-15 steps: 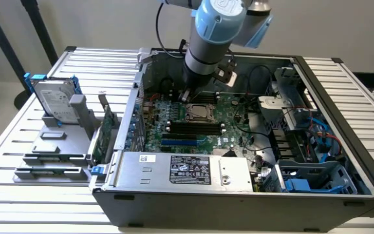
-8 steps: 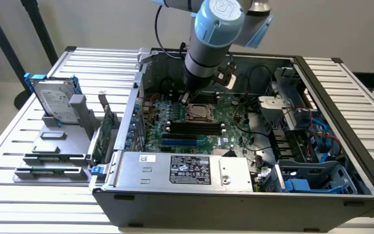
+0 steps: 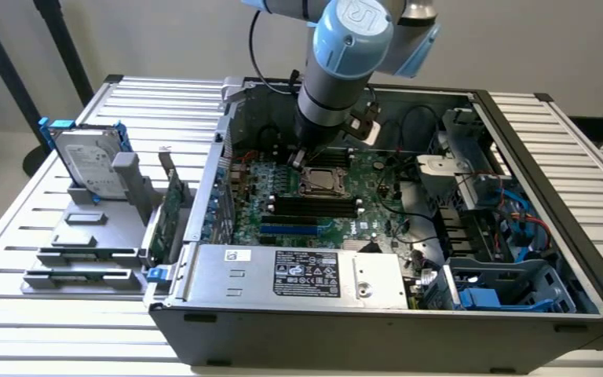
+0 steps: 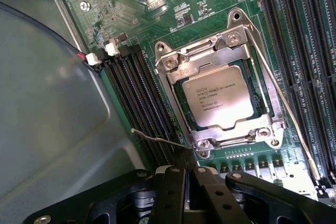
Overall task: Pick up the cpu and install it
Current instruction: 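Install the first cpu locking lever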
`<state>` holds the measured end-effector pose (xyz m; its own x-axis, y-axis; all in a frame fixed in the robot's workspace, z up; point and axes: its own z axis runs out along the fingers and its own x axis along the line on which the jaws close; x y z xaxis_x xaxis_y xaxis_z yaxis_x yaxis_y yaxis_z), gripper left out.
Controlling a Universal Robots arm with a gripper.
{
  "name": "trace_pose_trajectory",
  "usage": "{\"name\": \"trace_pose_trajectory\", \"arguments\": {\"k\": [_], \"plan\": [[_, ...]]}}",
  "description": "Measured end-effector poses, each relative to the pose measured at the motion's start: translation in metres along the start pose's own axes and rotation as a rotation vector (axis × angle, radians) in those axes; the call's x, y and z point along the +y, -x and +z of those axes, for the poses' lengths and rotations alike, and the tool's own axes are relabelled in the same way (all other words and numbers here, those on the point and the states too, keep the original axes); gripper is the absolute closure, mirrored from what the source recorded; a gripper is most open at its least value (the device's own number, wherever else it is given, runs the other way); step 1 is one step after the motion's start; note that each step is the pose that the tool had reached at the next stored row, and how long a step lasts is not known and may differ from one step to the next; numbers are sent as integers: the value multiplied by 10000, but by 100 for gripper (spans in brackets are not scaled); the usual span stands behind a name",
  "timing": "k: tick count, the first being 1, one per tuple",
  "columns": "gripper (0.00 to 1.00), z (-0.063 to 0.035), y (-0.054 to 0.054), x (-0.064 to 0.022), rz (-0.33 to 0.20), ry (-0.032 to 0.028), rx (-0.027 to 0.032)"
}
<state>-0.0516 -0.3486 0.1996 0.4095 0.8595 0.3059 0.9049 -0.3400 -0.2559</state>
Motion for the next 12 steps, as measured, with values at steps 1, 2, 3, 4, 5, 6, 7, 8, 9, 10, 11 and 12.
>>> {"name": "trace_pose_trajectory", "arguments": {"k": [1,2,3,4,5,6,7,8,9,10,11,12], "plan": [[89,2,-1,0,15,5,6],[89,5,-3,-1,28,10,10],[89,6,-5,-2,42,15,13],[89,8,-8,-3,55,19,14],[89,10,-11,-4,67,25,16],[89,12,-15,-5,79,30,16],[89,15,-19,-7,92,36,15],[89,16,-22,-8,101,40,12],[89,18,-23,-8,108,45,11],[89,20,-23,-8,115,50,7],[89,21,-23,-8,122,55,1],[89,21,-23,-8,127,60,-6]]}}
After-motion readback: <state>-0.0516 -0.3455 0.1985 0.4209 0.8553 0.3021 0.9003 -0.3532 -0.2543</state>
